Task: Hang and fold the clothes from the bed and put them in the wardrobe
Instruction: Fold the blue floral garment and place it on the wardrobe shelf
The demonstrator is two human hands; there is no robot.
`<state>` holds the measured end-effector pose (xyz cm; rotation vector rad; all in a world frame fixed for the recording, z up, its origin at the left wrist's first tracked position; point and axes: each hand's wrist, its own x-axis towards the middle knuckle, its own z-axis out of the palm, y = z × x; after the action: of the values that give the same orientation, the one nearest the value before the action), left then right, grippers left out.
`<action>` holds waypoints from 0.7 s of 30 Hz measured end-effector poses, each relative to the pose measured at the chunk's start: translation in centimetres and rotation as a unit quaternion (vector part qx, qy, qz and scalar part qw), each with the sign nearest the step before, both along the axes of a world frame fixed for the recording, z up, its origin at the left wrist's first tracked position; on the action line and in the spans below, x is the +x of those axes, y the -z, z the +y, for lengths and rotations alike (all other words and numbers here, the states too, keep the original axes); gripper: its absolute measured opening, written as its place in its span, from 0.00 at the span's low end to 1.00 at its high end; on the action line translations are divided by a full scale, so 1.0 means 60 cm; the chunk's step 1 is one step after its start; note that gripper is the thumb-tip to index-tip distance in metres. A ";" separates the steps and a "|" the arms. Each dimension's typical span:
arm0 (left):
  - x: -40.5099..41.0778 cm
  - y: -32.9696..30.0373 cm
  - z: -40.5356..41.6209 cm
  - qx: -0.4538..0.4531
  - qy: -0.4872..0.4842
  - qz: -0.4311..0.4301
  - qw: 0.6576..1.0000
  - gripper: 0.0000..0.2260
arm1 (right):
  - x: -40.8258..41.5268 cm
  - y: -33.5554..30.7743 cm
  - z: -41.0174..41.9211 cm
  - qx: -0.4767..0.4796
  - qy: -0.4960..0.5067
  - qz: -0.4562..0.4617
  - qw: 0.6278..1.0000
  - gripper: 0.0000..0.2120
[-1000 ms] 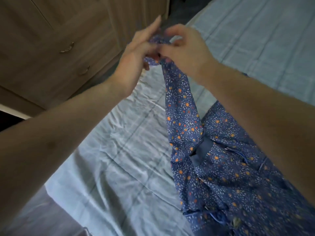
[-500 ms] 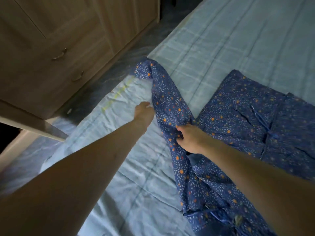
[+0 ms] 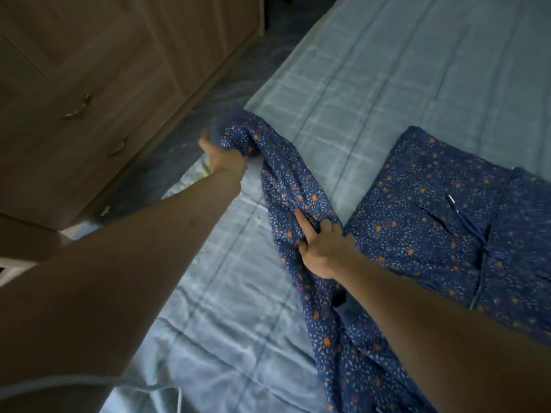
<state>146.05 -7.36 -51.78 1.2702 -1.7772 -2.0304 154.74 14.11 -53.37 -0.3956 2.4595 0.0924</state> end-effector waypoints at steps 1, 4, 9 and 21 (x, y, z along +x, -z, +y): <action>-0.011 0.001 -0.010 -0.011 -0.004 -0.008 1.000 0.26 | 0.001 0.005 0.002 -0.008 -0.002 0.003 1.000 0.29; -0.043 0.007 -0.037 0.031 0.010 -0.027 0.999 0.18 | -0.007 0.012 0.004 -0.006 -0.003 -0.001 1.000 0.30; -0.057 0.024 -0.056 0.003 0.077 -0.066 0.995 0.05 | -0.008 0.008 -0.008 0.015 -0.008 -0.004 1.000 0.32; -0.029 -0.110 -0.115 -0.102 0.039 0.048 0.993 0.12 | -0.019 -0.018 -0.009 -0.010 0.045 -0.093 0.995 0.31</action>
<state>144.29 -14.26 -45.17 1.0429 -1.9583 -1.8570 153.57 13.58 -52.31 -0.2876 2.2919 -0.0063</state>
